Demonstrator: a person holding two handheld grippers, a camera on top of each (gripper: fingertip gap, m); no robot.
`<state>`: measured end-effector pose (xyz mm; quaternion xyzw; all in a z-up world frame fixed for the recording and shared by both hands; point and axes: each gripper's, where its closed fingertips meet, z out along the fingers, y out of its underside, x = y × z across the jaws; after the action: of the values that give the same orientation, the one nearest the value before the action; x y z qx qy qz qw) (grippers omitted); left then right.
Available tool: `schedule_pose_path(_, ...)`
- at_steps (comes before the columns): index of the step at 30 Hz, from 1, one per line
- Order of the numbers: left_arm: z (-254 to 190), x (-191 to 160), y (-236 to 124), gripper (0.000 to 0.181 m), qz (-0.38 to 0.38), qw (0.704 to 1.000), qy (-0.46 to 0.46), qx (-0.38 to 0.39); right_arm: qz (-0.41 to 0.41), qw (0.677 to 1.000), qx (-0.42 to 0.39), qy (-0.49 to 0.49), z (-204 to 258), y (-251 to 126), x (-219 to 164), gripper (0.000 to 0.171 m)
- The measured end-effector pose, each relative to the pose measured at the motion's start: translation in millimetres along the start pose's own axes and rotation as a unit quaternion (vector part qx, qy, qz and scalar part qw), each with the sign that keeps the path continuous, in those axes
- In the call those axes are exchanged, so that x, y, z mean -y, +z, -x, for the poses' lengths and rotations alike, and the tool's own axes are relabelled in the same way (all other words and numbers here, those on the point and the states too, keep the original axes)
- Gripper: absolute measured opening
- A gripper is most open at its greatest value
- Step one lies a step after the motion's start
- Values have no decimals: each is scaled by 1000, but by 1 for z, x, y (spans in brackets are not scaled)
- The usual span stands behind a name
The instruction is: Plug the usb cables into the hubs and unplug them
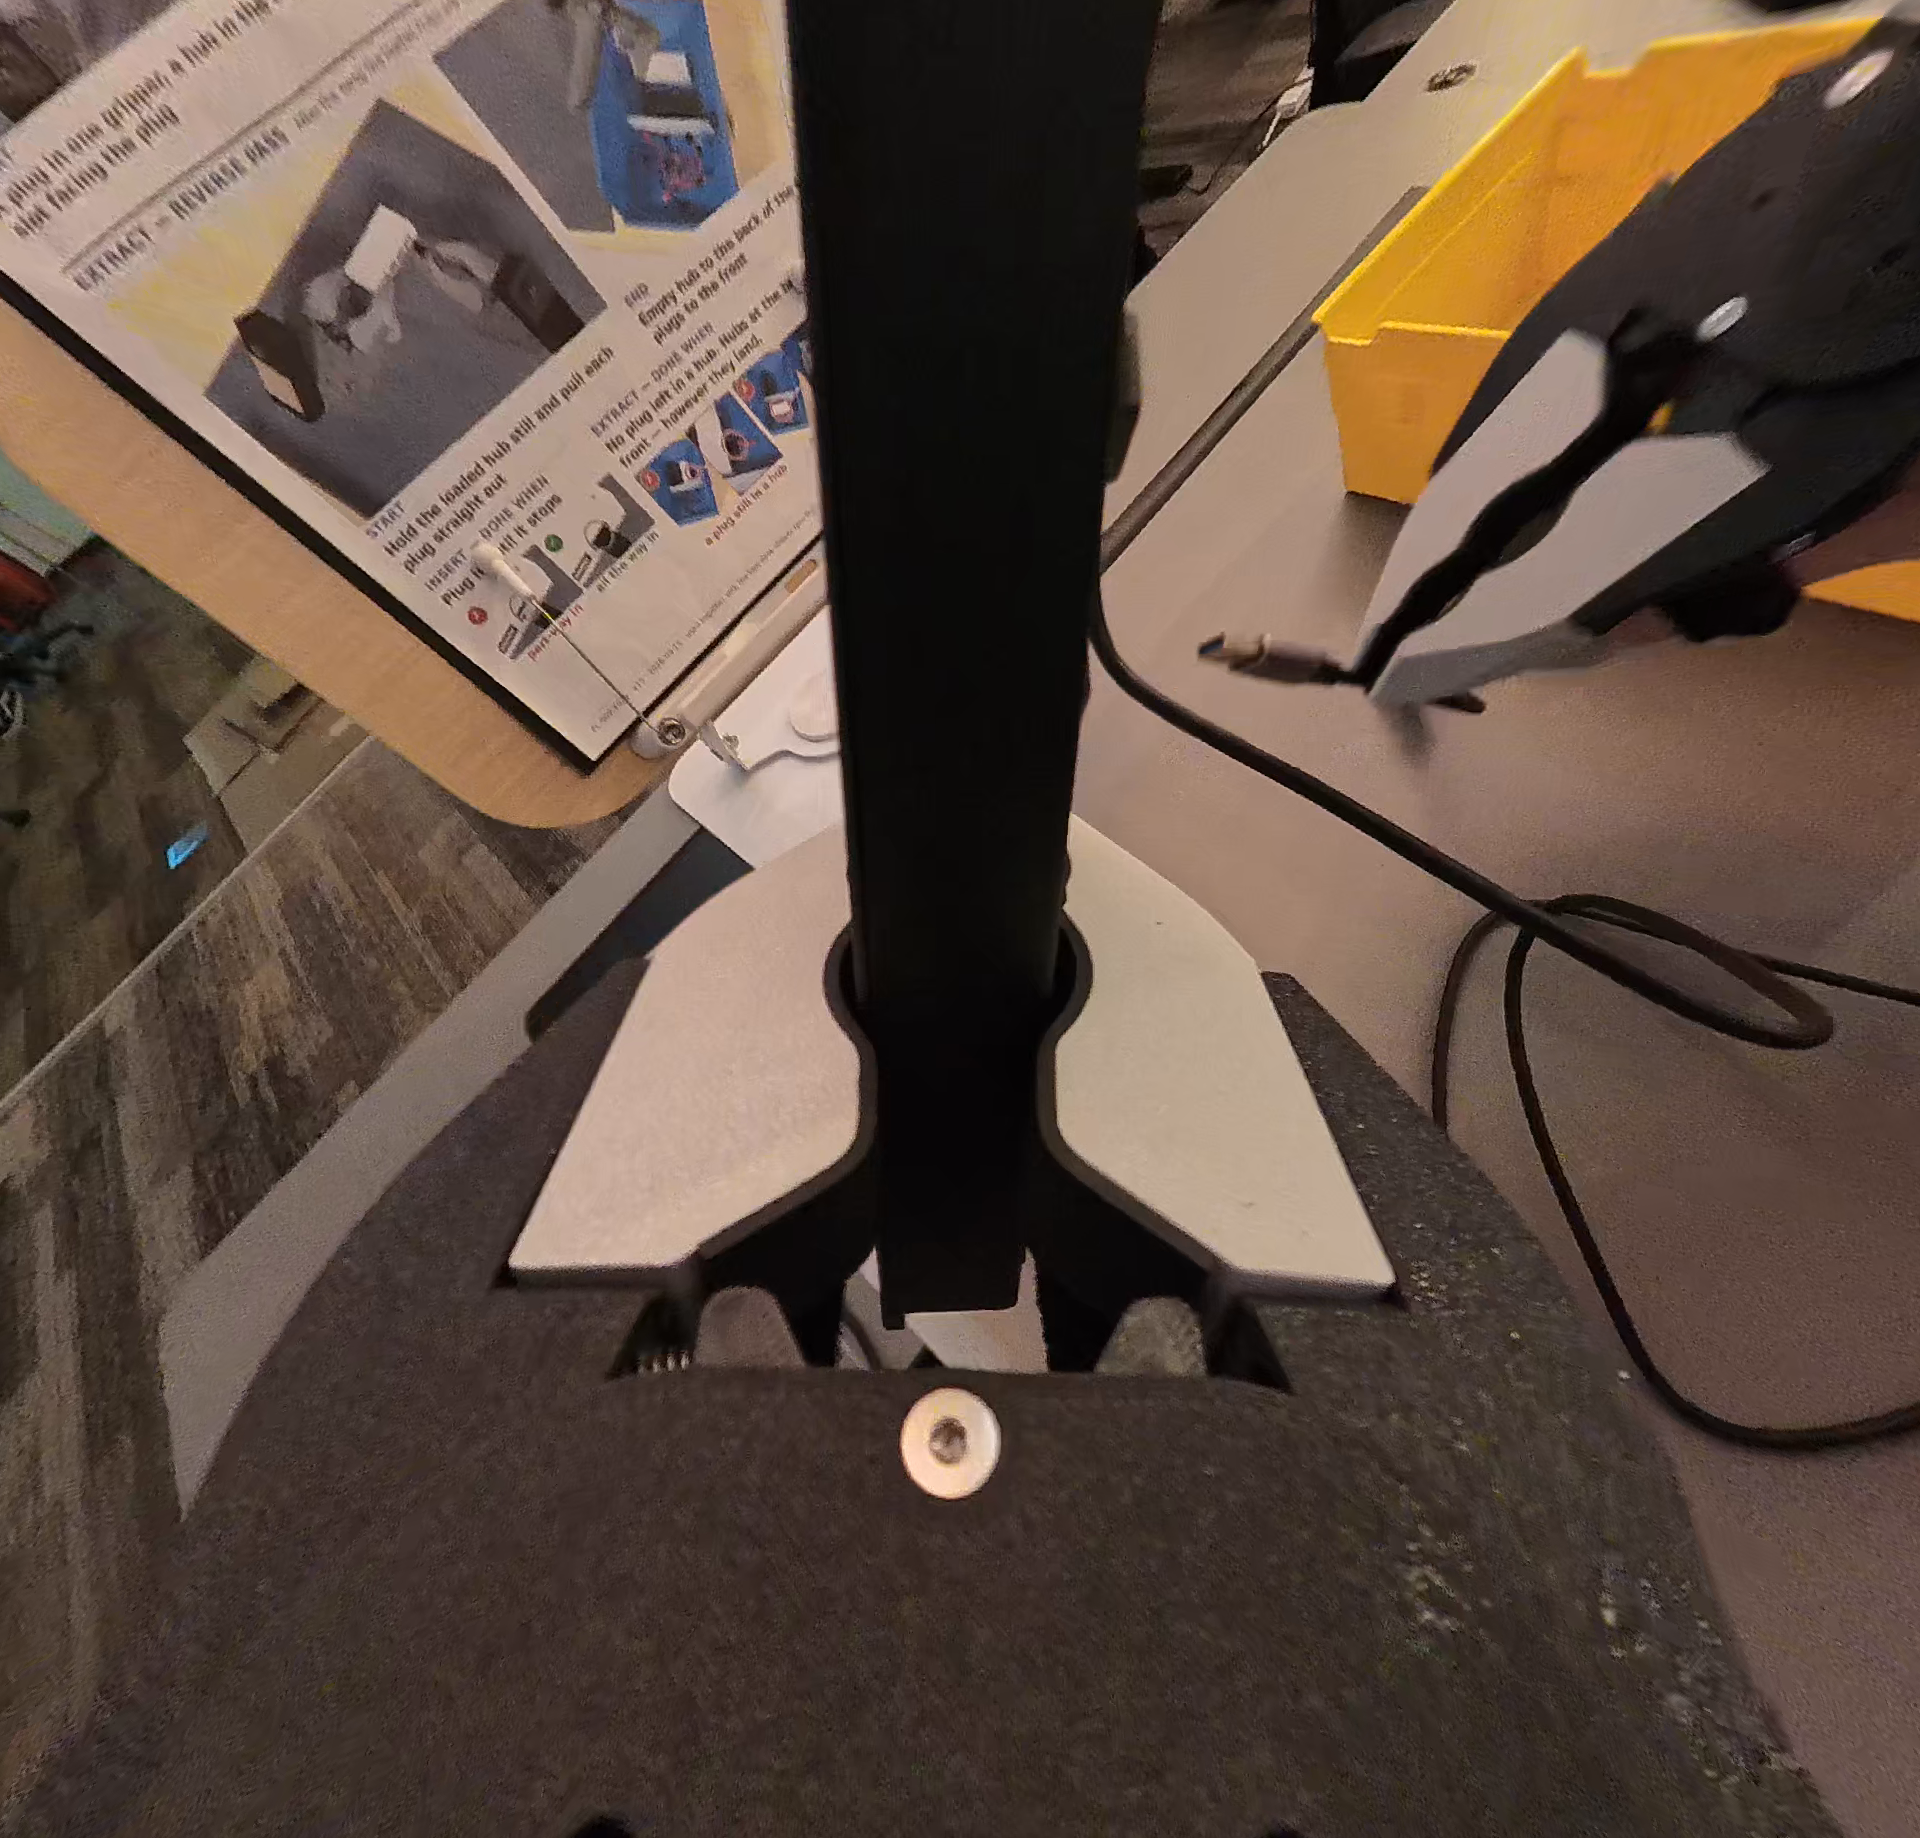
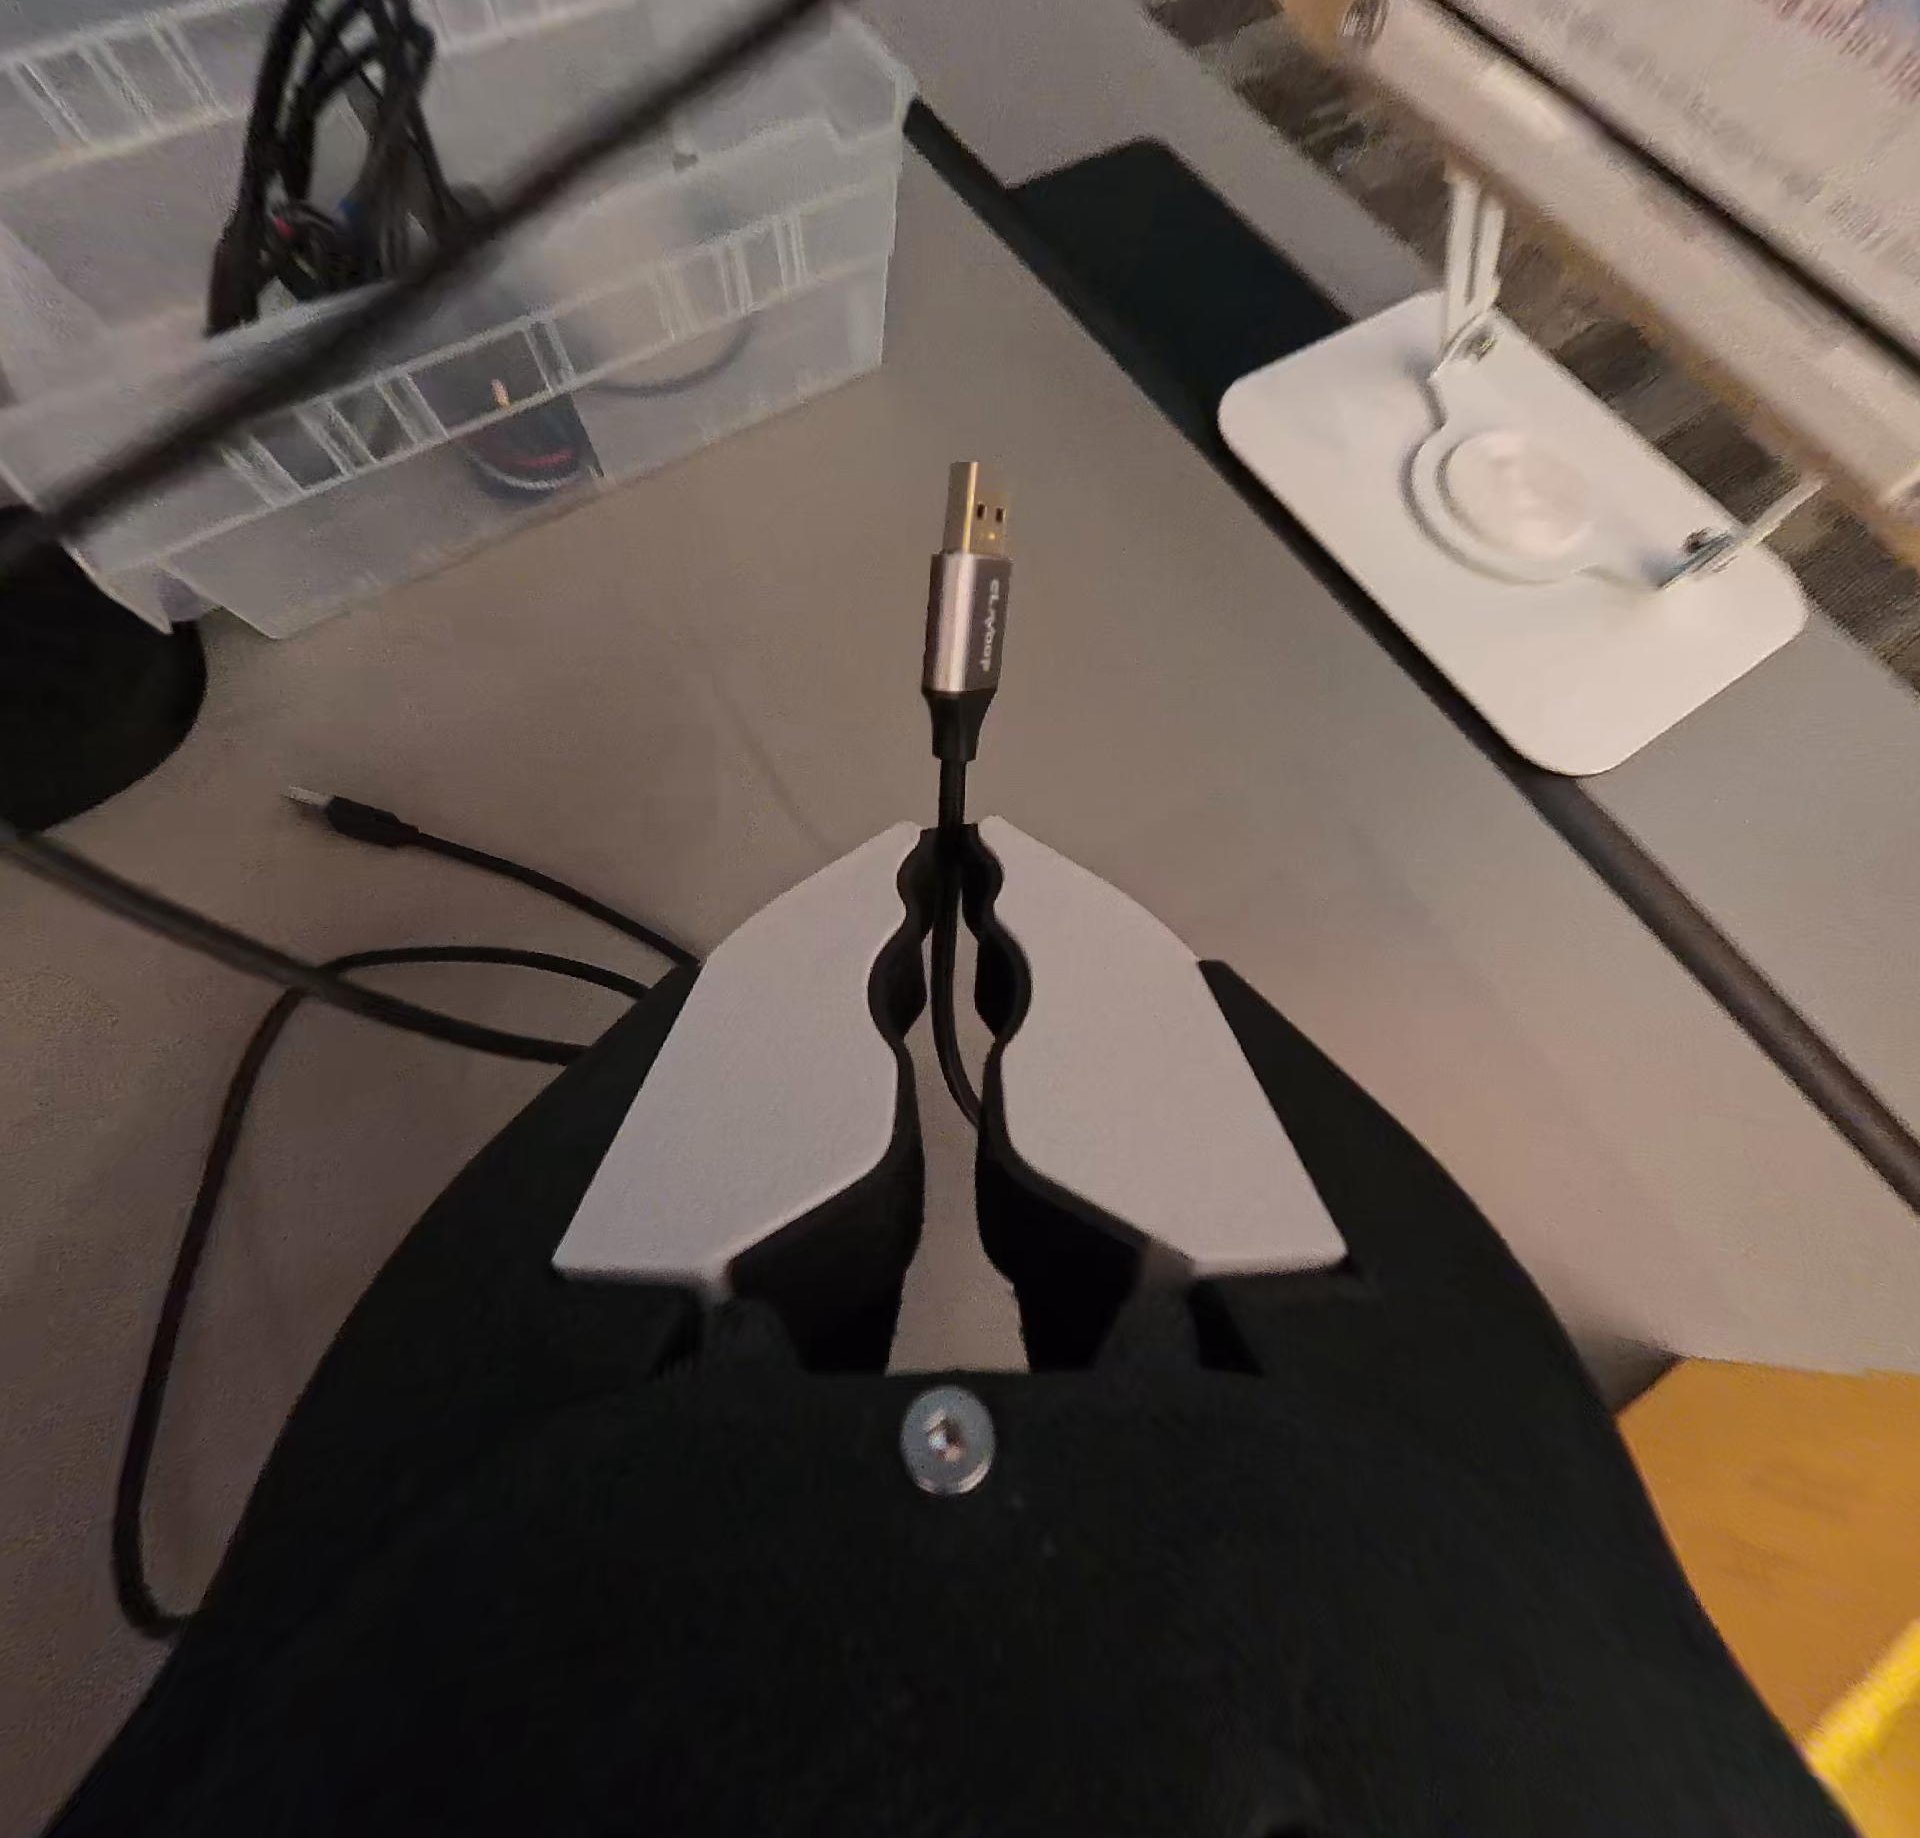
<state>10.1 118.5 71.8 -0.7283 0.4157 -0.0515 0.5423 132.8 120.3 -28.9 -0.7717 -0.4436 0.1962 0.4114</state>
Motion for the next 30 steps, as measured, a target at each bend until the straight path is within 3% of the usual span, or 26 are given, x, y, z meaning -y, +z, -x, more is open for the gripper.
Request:
schedule_pose_path(6, -7, -12, 25, 26, 40, 999, -12, 8, -37, 998, -32, -41, 10, -35, 29, 5)
schedule_pose_path(14, -22, -18, 44, 26, 73, 997, -32, 8, -1, 989, -99, -110, 25, -59, 41, 5)
schedule_pose_path(30, -72, -25, 79, 26, 107, 991, -68, -50, 106, 975, -152, -124, 12, -59, 13, 5)
